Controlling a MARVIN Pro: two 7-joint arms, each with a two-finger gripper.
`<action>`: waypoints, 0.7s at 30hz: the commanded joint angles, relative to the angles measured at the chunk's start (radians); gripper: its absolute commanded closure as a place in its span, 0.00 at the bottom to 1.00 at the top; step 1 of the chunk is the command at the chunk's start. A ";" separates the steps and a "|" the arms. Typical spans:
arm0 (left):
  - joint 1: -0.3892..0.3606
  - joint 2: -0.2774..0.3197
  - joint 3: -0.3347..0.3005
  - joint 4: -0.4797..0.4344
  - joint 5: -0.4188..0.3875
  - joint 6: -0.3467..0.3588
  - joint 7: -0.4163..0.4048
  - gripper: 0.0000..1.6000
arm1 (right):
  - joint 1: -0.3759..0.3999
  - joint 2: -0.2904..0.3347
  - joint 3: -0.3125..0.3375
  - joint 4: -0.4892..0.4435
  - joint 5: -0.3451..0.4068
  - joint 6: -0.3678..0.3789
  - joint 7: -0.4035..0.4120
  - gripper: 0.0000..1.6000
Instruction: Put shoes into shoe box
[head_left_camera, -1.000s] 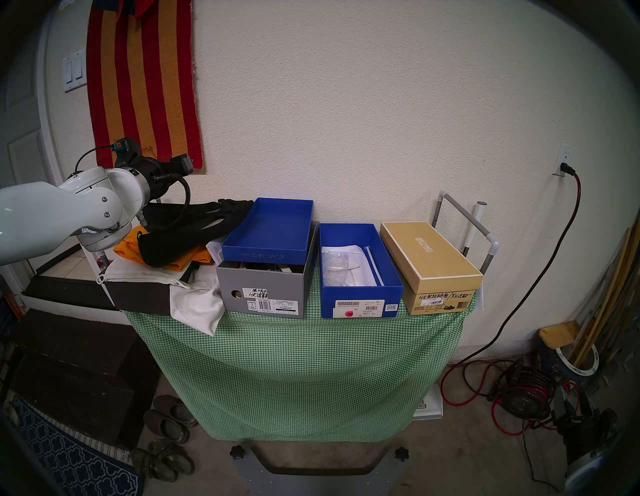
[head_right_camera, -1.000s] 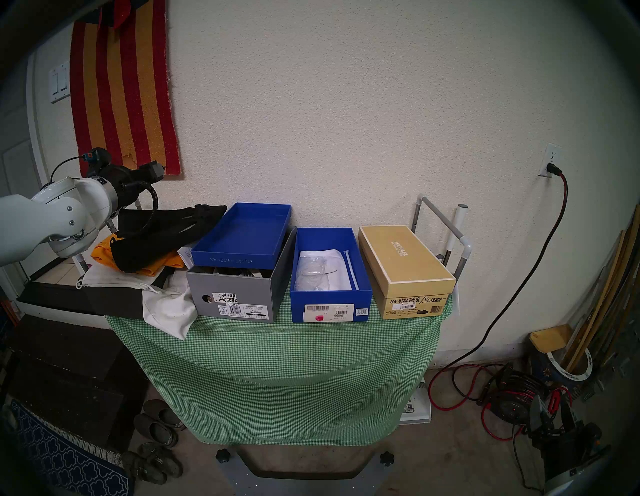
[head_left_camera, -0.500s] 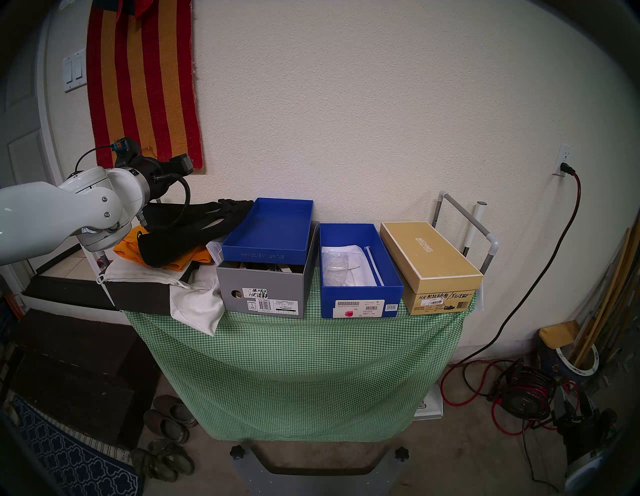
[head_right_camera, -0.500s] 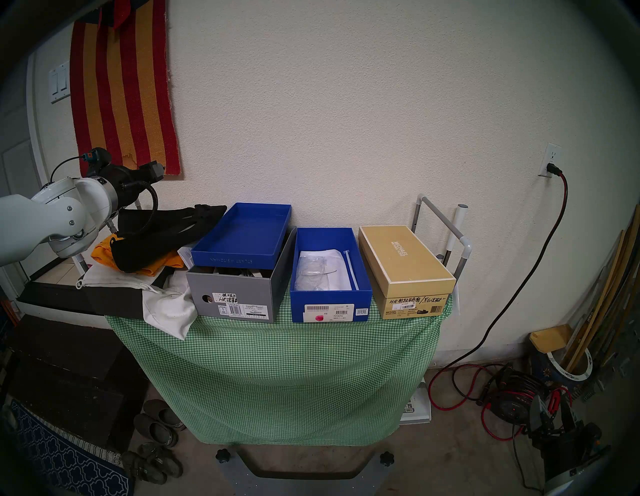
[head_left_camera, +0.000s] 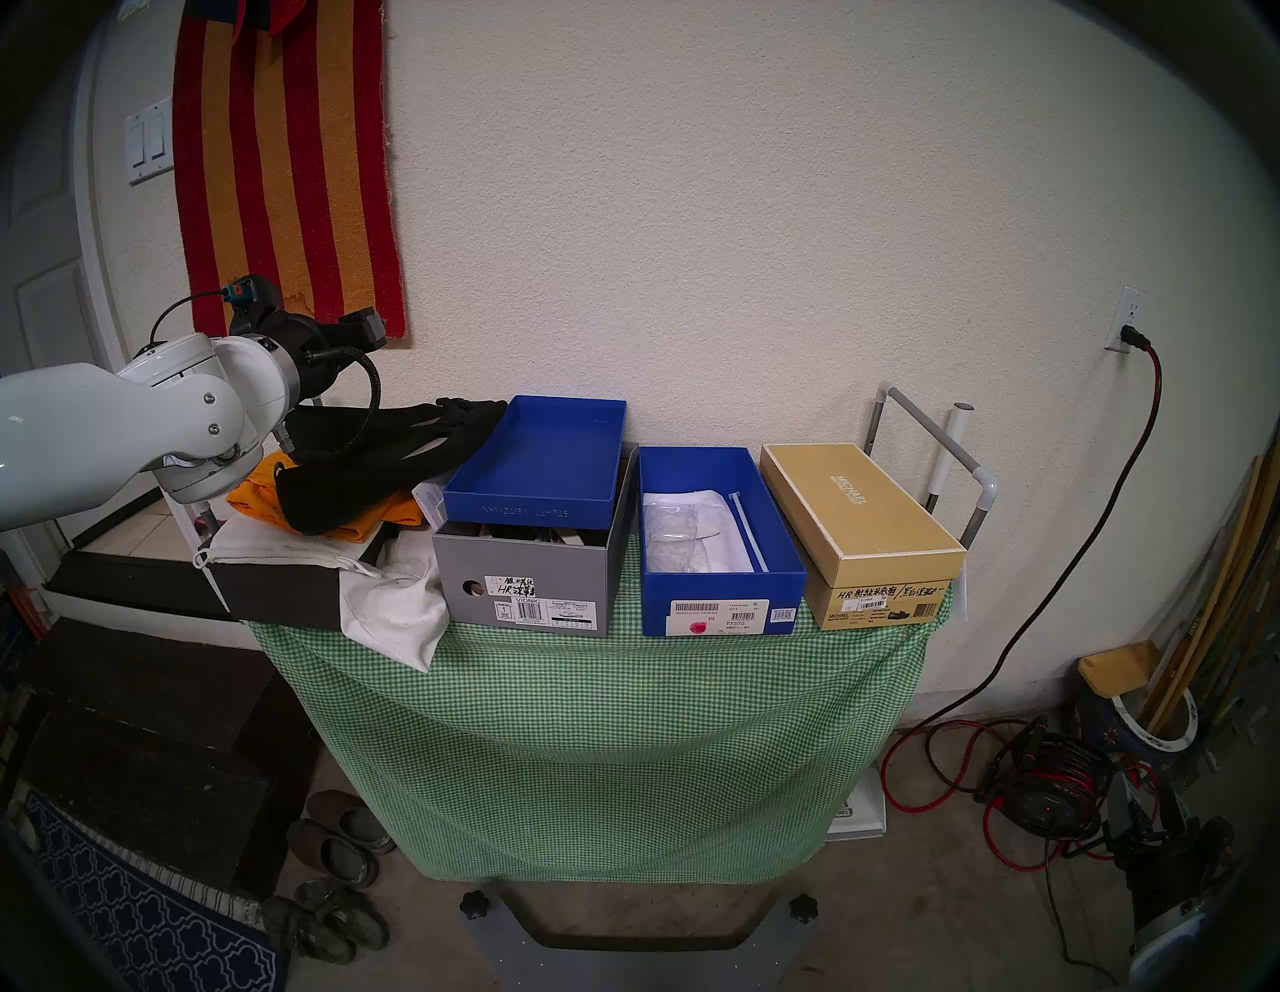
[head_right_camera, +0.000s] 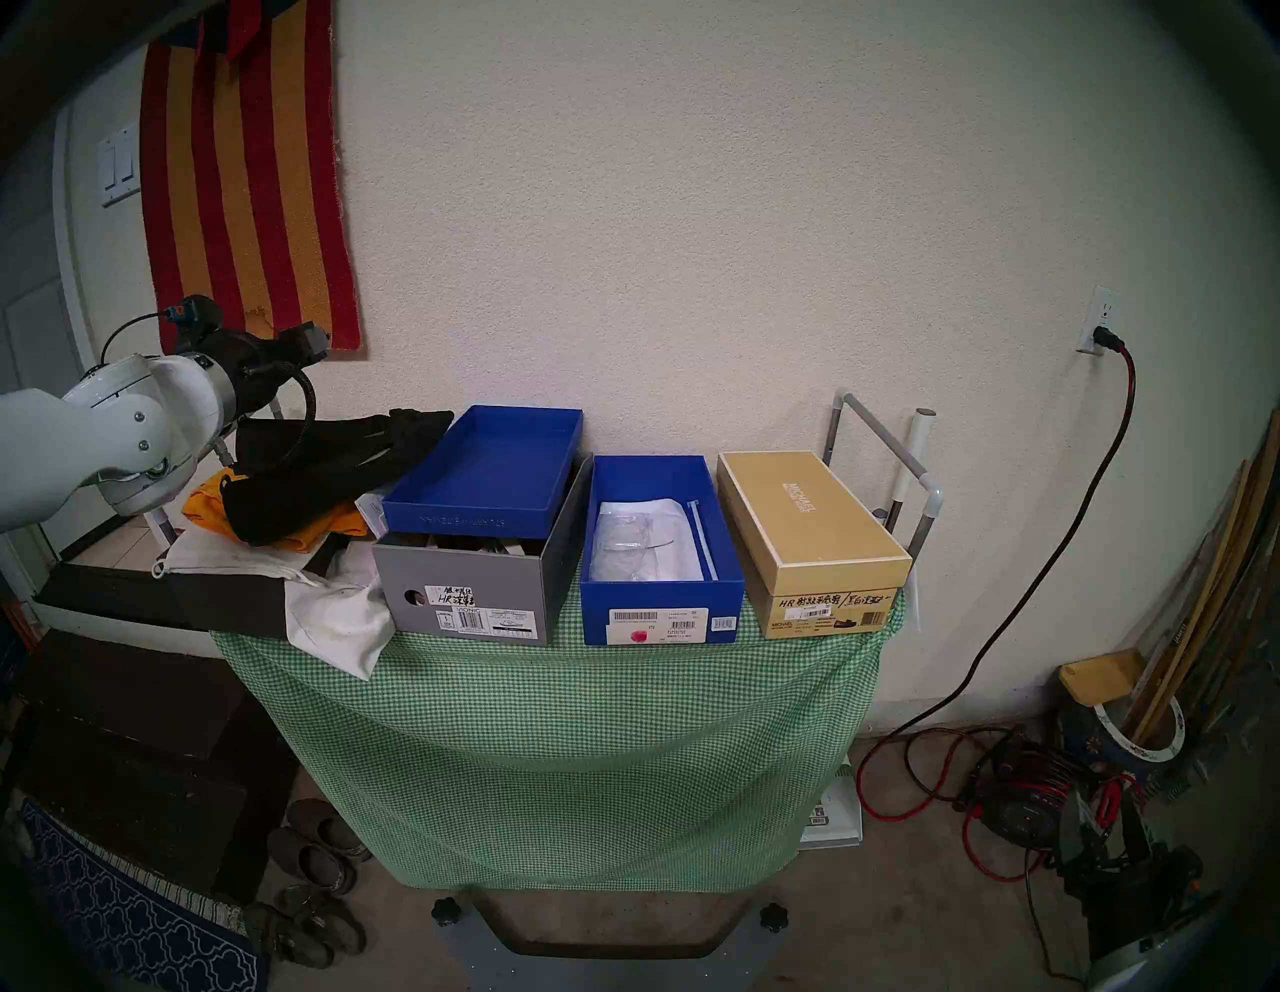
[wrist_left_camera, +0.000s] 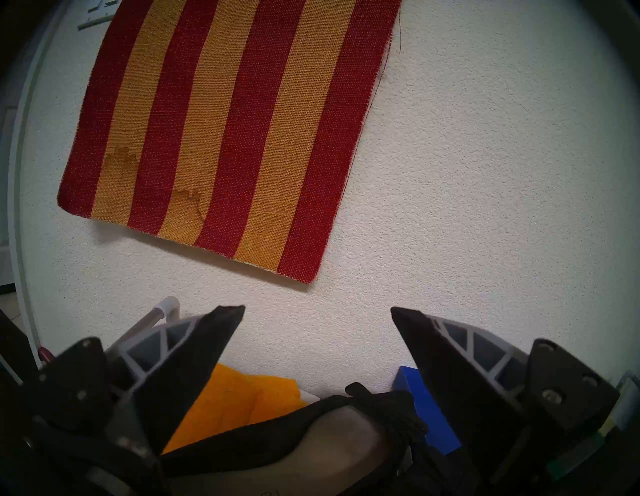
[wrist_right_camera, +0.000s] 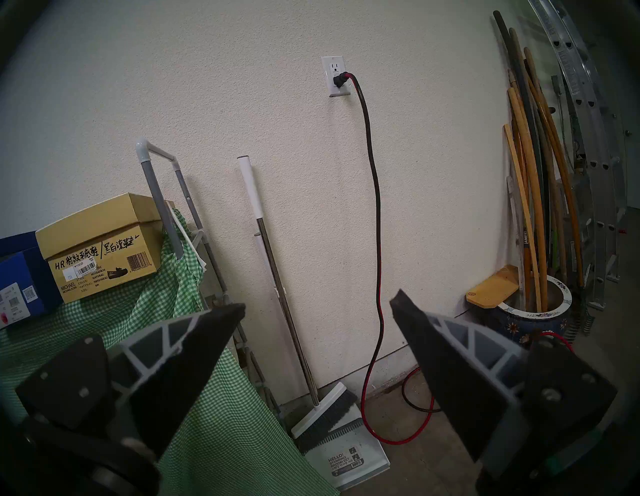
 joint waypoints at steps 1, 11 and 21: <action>-0.035 -0.007 0.015 0.024 0.020 0.073 0.002 0.00 | 0.000 0.001 0.000 0.000 0.000 0.000 0.001 0.00; -0.147 -0.046 0.040 0.096 0.033 0.262 0.043 0.00 | 0.000 0.001 0.000 0.000 0.000 0.000 0.001 0.00; -0.209 -0.106 0.075 0.184 -0.055 0.443 -0.104 0.00 | 0.000 0.001 0.000 0.000 0.000 0.000 0.000 0.00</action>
